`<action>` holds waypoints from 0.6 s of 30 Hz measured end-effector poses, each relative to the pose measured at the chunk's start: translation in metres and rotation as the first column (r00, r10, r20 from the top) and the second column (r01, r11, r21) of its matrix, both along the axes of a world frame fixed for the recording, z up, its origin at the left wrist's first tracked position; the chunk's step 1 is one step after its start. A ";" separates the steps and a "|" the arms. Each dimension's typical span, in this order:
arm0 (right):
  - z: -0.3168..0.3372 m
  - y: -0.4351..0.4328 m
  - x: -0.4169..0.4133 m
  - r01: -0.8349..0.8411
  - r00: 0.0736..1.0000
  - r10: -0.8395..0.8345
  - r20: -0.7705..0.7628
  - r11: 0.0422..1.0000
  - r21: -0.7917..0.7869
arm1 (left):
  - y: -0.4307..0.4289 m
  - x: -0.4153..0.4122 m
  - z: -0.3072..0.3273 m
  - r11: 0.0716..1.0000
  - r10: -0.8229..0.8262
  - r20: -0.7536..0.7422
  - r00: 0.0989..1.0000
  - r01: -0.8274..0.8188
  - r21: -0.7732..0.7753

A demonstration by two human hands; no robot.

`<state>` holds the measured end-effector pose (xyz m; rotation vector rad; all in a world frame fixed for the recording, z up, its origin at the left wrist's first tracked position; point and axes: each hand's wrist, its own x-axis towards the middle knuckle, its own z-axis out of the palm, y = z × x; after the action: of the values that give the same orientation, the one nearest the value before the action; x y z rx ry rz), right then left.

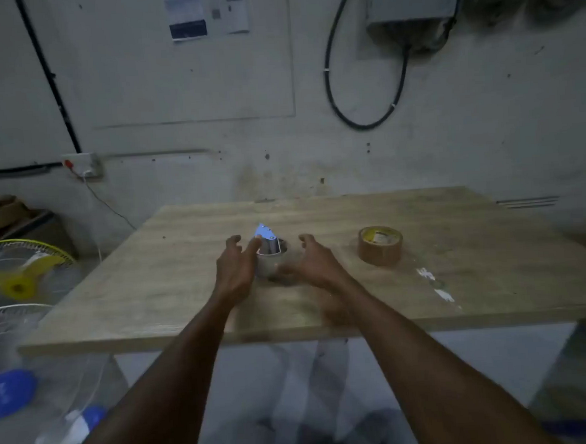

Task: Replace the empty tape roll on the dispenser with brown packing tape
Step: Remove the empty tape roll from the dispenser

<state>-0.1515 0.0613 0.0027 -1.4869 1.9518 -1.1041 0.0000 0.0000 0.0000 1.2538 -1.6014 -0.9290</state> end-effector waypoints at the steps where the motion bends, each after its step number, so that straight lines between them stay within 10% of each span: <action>1: -0.002 -0.003 0.003 -0.009 1.000 0.009 -0.015 1.000 0.028 | -0.002 -0.001 -0.002 1.000 0.011 -0.008 1.000 -0.011 0.024; 12: -0.012 -0.042 0.015 -0.006 0.998 0.005 0.062 1.000 0.013 | -0.033 -0.032 -0.017 0.999 0.029 0.027 0.999 -0.028 -0.032; 18: 0.013 -0.048 -0.005 -0.025 0.996 0.046 0.081 0.968 -0.249 | -0.044 -0.046 -0.005 0.990 0.024 -0.441 0.897 0.040 0.136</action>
<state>-0.1567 0.0138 0.0158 -1.5644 1.7728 -1.4152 -0.0463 -0.0441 -0.0053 1.0332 -1.1960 -1.2510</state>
